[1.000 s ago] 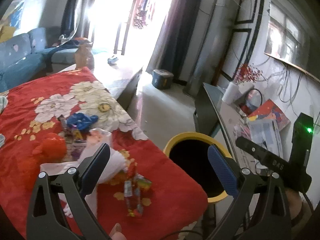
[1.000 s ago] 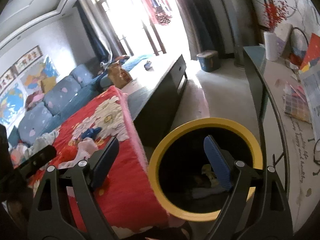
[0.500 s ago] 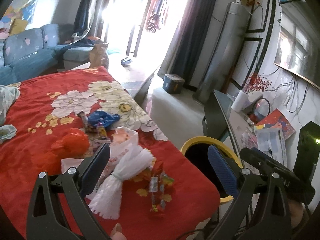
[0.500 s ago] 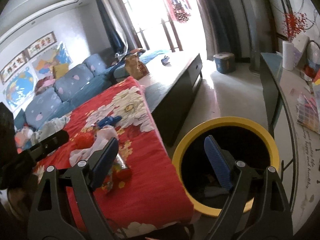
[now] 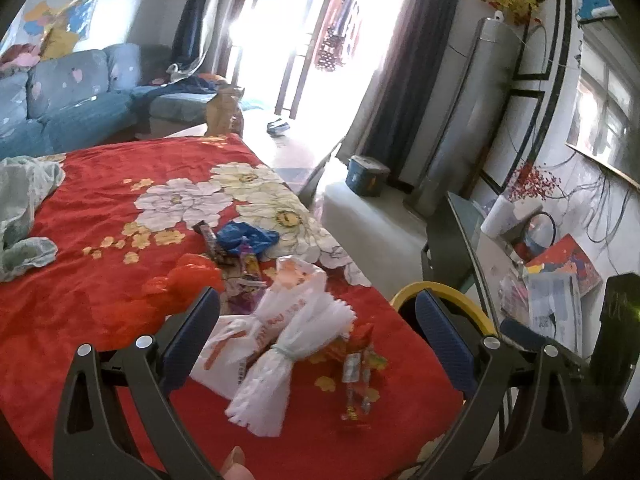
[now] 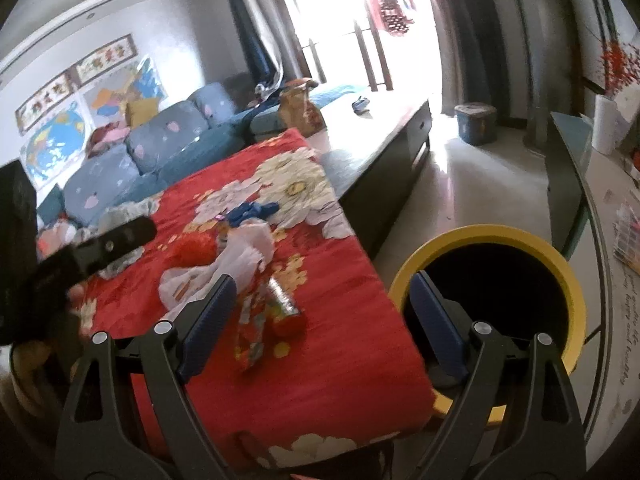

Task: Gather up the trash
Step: 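Move both tools back over the remaining trash on the table, then grasp the red plastic bag with the left tool while the right tool grasps the white mesh bag bundle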

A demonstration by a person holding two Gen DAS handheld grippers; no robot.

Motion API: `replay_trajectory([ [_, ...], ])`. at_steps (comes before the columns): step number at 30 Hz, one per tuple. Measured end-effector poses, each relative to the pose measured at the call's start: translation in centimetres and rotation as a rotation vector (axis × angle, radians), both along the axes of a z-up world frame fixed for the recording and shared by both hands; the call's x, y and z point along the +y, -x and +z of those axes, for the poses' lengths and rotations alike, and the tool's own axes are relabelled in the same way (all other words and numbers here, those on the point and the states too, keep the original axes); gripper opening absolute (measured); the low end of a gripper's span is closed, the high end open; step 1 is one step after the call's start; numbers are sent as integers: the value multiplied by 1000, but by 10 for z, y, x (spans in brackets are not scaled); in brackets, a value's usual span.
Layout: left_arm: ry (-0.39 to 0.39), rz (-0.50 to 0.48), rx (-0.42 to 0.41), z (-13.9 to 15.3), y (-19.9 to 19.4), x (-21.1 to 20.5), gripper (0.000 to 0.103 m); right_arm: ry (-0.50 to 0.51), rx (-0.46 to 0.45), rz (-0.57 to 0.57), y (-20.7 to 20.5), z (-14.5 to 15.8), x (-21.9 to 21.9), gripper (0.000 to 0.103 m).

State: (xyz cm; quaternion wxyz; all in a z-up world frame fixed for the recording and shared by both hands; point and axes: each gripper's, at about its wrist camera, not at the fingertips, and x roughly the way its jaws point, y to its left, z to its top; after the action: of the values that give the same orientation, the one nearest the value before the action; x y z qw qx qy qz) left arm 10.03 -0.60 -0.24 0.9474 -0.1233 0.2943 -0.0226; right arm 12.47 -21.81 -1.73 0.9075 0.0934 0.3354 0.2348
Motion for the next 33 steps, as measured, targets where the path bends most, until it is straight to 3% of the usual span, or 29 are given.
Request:
replay_trajectory([
  [22, 64, 163, 0, -3, 13, 77, 95, 71, 40, 178, 28, -13, 74, 80],
  [33, 88, 275, 65, -29, 14, 133, 95, 93, 62, 273, 34, -24, 121, 80],
])
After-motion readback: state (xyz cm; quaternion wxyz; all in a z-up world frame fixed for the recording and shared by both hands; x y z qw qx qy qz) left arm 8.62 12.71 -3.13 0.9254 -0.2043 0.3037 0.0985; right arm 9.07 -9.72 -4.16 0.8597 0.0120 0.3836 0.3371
